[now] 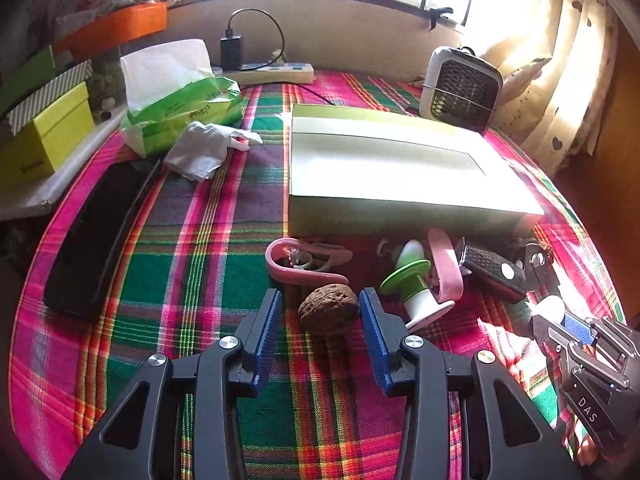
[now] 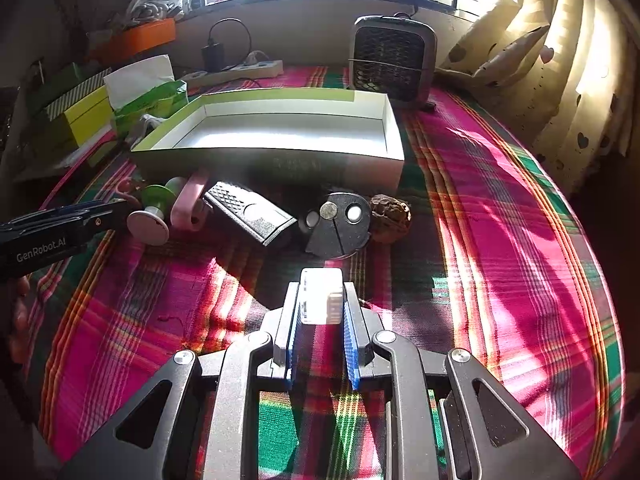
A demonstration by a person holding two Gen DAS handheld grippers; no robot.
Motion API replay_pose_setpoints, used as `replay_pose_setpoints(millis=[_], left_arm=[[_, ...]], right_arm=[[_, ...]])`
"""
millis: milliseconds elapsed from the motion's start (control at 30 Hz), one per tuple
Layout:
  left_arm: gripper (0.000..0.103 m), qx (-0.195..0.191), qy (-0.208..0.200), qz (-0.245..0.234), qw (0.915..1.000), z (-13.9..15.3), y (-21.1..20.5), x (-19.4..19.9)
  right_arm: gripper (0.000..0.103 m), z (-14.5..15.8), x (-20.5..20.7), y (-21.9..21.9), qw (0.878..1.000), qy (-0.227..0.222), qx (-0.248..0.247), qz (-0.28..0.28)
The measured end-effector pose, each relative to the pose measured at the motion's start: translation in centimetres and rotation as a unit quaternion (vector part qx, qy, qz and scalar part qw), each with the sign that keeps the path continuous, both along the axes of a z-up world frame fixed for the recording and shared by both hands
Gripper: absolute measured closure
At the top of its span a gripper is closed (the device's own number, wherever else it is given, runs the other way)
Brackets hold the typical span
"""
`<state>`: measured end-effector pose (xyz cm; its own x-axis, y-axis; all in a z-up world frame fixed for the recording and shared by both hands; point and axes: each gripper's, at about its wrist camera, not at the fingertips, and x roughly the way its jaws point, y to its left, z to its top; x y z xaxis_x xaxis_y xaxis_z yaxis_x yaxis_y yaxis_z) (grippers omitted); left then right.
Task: Organize objects
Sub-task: 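Close the right tool on the white cylinder while the left tool grasps the walnut, then carry the white cylinder in the right tool and walnut in the left tool over the box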
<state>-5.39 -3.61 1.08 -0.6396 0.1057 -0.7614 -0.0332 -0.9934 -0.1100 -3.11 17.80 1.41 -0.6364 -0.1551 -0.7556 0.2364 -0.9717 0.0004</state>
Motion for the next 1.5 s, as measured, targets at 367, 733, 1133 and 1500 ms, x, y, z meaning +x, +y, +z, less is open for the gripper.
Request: replay_pose_setpoints(millis=[367, 733, 1133, 1500], left_arm=[[0.074, -0.003, 0.005, -0.005, 1.0000, 0.4, 0.2, 0.1], [0.074, 0.001, 0.021, -0.031, 0.9993, 2.8, 1.2, 0.0], [0.074, 0.020, 0.021, -0.043, 0.9987, 4.7, 1.1, -2.8], [0.074, 0.006, 0.018, -0.054, 0.9983, 5.1, 1.9, -8.1]], right_arm=[[0.083, 0.4, -0.4, -0.1, 1.000, -0.002, -0.005, 0.008], [0.083, 2.4, -1.3, -0.6, 0.999, 0.014, -0.020, 0.027], [0.083, 5.4, -4.7, -2.1, 0.998, 0.029, -0.031, 0.048], [0.083, 6.5, -11.1, -2.6, 0.998, 0.022, -0.032, 0.049]])
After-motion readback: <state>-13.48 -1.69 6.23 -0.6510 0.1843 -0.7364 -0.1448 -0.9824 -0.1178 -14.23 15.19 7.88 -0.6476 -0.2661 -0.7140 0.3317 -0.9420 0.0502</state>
